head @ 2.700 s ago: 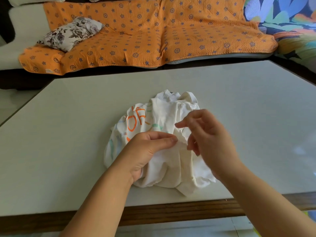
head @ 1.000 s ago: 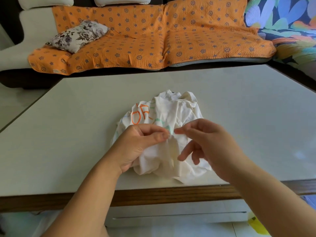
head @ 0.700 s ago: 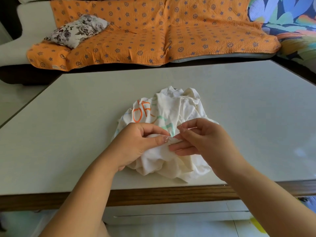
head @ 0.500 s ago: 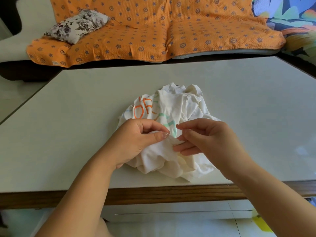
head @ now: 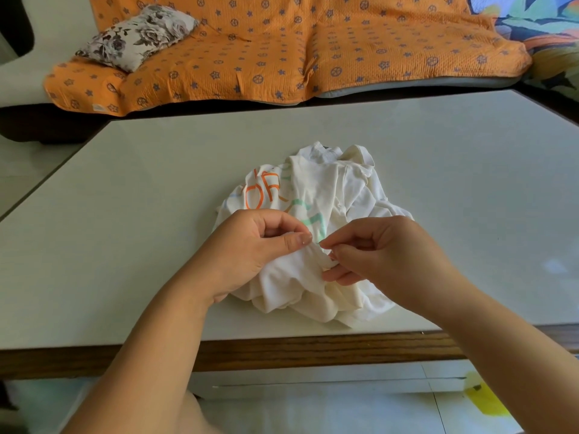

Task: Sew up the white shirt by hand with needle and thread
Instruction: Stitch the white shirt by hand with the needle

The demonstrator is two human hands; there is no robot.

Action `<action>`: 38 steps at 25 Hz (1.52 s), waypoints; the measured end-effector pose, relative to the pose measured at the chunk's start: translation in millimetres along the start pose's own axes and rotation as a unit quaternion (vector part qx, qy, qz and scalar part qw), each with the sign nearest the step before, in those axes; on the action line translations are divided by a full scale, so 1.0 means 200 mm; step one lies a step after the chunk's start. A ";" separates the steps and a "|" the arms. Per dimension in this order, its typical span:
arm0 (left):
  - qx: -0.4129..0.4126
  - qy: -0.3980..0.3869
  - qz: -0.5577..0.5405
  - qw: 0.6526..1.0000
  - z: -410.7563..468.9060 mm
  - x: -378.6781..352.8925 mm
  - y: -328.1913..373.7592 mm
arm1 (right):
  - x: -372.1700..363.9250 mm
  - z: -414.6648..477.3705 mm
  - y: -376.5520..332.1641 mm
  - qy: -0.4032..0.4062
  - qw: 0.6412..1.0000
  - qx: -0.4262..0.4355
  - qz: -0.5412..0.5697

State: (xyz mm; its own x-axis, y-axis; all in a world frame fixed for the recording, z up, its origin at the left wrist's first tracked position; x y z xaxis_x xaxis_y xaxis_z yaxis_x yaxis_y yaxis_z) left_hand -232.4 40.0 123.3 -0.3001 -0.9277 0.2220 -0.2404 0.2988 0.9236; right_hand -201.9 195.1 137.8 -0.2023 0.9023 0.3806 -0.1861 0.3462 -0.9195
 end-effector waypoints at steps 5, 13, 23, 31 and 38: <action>0.005 -0.010 -0.012 1.000 0.00 -0.01 0.00 | -0.01 -0.01 0.00 -0.006 1.000 0.000 0.010; 0.010 -0.025 -0.051 0.998 0.00 -0.03 0.00 | -0.01 -0.02 -0.01 -0.001 0.999 -0.014 0.045; 0.012 -0.032 -0.071 0.997 0.00 -0.04 0.00 | 0.00 -0.02 0.00 0.001 0.998 -0.010 0.060; 0.036 -0.066 -0.108 0.991 0.01 -0.07 -0.02 | -0.02 -0.02 0.00 -0.012 0.995 0.001 0.102; 0.042 -0.075 -0.138 0.987 0.02 -0.10 -0.04 | -0.03 -0.01 0.04 0.001 0.989 -0.009 0.145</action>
State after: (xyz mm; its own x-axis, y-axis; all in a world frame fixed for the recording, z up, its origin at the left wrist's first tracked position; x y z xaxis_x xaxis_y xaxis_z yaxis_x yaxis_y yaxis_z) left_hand -229.0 57.7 110.8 -0.3434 -0.9349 -0.0892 -0.4064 0.0623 0.9116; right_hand -200.4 192.3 127.9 -0.2426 0.9649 0.1010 -0.1034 0.0778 -0.9916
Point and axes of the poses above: each hand's wrist, its own z-axis towards the middle knuckle, its own x-axis out of the back of the hand, y = z × x, the point moved 9 cm from there along z, towards the middle knuckle, and after that the axes turned 14 degrees about x, right-handed, at the moved point
